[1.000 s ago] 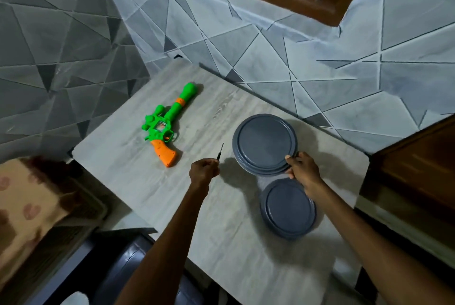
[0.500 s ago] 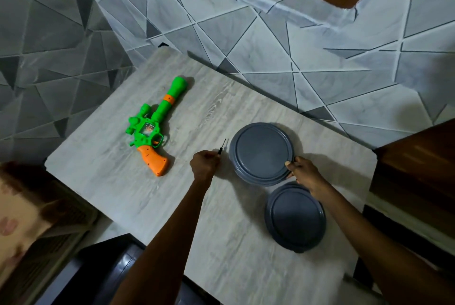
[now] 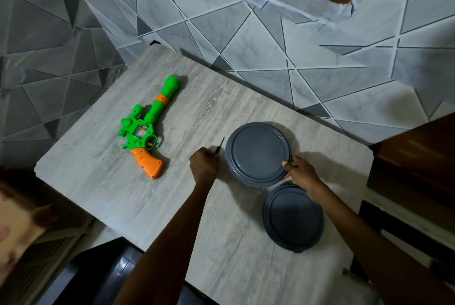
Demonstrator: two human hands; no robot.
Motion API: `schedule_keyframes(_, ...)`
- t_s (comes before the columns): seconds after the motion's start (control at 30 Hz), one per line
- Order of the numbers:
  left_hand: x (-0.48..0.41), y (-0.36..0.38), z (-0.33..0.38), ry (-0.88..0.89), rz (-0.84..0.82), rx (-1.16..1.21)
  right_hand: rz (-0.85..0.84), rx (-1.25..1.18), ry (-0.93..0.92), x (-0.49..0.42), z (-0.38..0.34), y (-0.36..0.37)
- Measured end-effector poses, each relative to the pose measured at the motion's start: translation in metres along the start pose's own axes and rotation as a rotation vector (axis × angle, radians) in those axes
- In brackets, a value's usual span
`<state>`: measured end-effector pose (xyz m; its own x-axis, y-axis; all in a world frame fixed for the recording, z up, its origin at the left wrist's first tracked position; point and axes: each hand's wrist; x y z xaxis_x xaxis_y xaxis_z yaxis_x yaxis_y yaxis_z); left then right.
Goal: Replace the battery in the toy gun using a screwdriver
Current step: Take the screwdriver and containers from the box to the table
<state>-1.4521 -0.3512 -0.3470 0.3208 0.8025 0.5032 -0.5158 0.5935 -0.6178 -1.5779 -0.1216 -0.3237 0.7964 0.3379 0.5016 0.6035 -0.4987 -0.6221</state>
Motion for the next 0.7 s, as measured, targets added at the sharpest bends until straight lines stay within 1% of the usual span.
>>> schedule_keyframes(0.2, -0.003, 0.000, 0.000, 0.038, -0.002, -0.002, 0.011, -0.009, 0.030, 0.003, -0.004, 0.001)
schedule_keyframes(0.33, -0.004, -0.001, -0.001, 0.030, -0.015, -0.001, 0.010, -0.054, 0.045, 0.005, -0.006, 0.004)
schedule_keyframes(0.57, -0.006, 0.000, -0.002, 0.027, -0.038, 0.000, 0.048, -0.109, 0.055, 0.010, -0.009, 0.008)
schedule_keyframes(0.7, -0.012, 0.001, 0.000, 0.073, -0.040, -0.009, 0.087, -0.178, 0.087, 0.010, -0.012, 0.007)
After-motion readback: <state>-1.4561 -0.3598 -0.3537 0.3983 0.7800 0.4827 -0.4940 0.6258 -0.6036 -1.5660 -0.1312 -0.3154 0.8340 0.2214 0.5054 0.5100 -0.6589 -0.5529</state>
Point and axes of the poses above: each hand's wrist, its own x-axis away from the middle knuckle, its own y-axis out of the palm, z = x × y, and after that the axes turned 7 degrees about -y, right-handed
